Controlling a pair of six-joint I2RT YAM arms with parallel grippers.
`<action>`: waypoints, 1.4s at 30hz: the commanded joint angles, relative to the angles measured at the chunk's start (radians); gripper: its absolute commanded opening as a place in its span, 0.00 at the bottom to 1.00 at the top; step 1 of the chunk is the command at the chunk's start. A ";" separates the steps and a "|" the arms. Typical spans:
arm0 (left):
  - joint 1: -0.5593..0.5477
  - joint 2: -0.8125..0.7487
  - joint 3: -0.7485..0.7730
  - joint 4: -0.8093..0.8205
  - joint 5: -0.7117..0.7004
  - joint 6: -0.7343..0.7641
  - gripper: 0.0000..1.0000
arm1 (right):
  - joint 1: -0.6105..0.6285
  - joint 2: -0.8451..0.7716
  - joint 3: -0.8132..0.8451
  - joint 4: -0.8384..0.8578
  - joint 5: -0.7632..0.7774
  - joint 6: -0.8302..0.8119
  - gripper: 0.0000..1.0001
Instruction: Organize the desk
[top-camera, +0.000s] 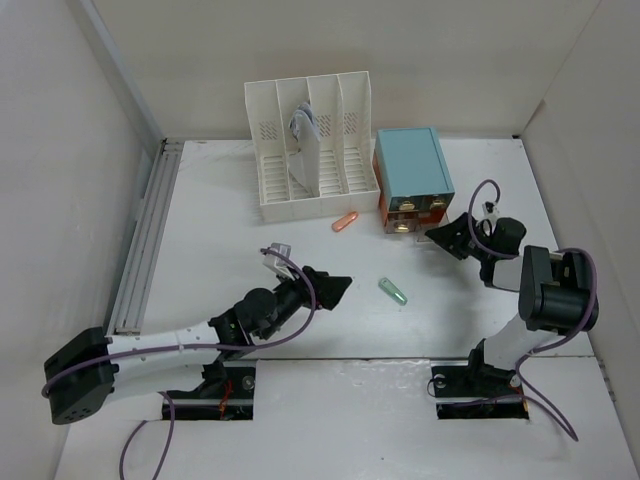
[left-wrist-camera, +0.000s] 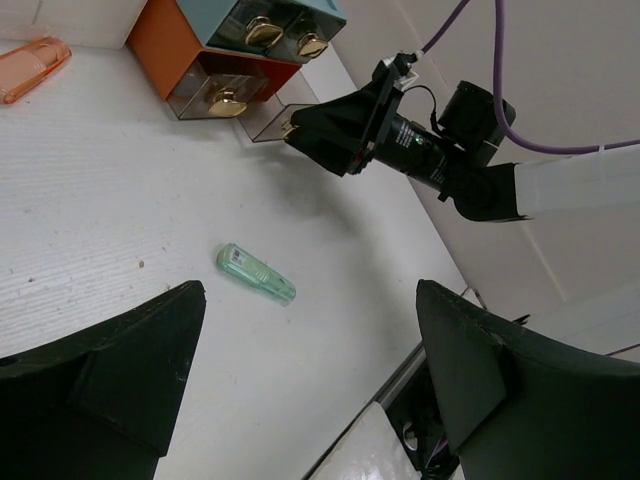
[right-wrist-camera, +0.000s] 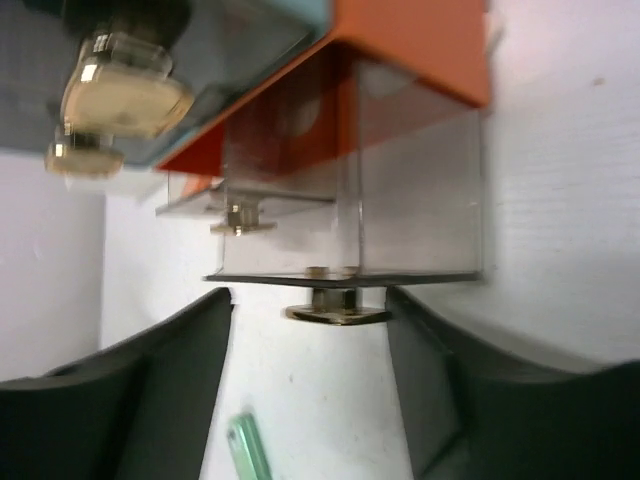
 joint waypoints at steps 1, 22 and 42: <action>0.003 -0.038 -0.010 0.042 -0.009 0.008 0.84 | 0.016 -0.030 0.003 -0.018 -0.116 -0.075 0.71; 0.003 -0.009 0.001 0.025 0.008 0.027 0.84 | 0.007 -0.221 0.116 -0.518 -0.318 -0.278 0.78; 0.003 -0.104 0.020 -0.036 0.002 0.027 0.84 | -0.062 0.077 0.193 -0.586 -0.461 -0.311 0.91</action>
